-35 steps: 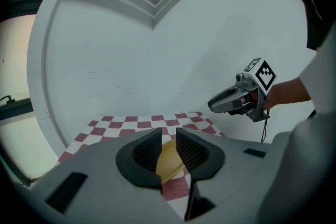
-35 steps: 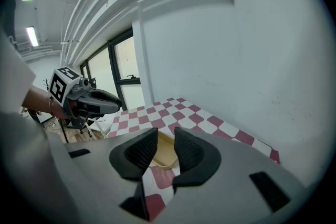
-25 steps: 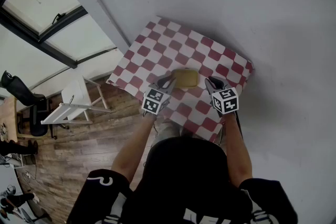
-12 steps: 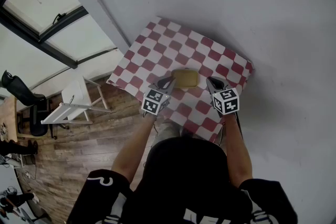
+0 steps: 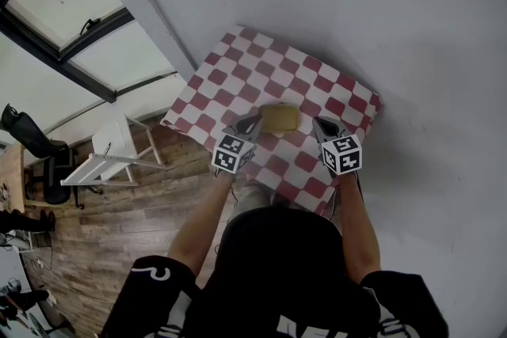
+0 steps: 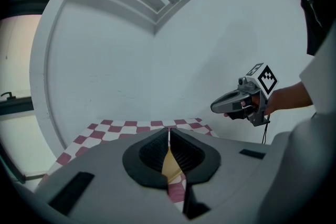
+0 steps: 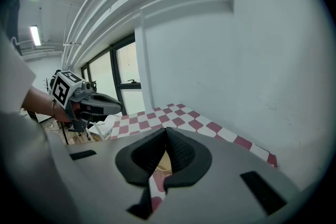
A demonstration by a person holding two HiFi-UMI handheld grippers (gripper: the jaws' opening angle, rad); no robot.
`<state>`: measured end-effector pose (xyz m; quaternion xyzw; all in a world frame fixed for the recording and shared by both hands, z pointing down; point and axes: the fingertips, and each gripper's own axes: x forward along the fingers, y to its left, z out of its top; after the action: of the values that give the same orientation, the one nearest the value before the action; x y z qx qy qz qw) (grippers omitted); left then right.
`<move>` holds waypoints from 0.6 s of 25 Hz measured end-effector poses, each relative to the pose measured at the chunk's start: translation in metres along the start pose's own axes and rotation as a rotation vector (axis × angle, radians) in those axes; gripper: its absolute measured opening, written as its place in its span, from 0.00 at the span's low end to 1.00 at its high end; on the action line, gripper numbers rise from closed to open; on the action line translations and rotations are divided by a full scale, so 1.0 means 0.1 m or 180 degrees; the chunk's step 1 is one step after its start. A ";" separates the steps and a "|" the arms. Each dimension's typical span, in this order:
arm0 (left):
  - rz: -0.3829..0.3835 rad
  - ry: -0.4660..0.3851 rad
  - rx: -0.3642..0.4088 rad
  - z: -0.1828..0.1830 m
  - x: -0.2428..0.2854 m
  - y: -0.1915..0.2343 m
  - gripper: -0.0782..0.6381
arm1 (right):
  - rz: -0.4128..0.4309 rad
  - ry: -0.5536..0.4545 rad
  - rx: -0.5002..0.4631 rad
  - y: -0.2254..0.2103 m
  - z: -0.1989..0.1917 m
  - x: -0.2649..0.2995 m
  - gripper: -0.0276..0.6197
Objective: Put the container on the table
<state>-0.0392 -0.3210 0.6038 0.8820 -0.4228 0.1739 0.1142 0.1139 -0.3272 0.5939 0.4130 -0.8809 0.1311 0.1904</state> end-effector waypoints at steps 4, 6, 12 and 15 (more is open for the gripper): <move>-0.0053 -0.0048 -0.0019 0.04 -0.03 -0.02 0.15 | 0.0031 0.0003 -0.0033 0.04 0.02 -0.01 0.06; -0.0077 -0.0074 -0.0036 0.07 -0.05 -0.04 0.15 | 0.0046 -0.0018 -0.0054 0.06 0.04 -0.01 0.06; -0.0074 -0.0098 -0.0031 0.00 -0.09 -0.01 0.15 | 0.0098 -0.0044 -0.0068 0.14 0.05 -0.01 0.06; -0.0075 -0.0073 -0.0058 -0.01 -0.13 0.01 0.15 | 0.0111 -0.0034 -0.0078 0.19 0.05 0.00 0.06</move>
<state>-0.0477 -0.3116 0.5995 0.8878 -0.4152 0.1585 0.1194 0.0983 -0.3174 0.5879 0.3958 -0.8906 0.1213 0.1884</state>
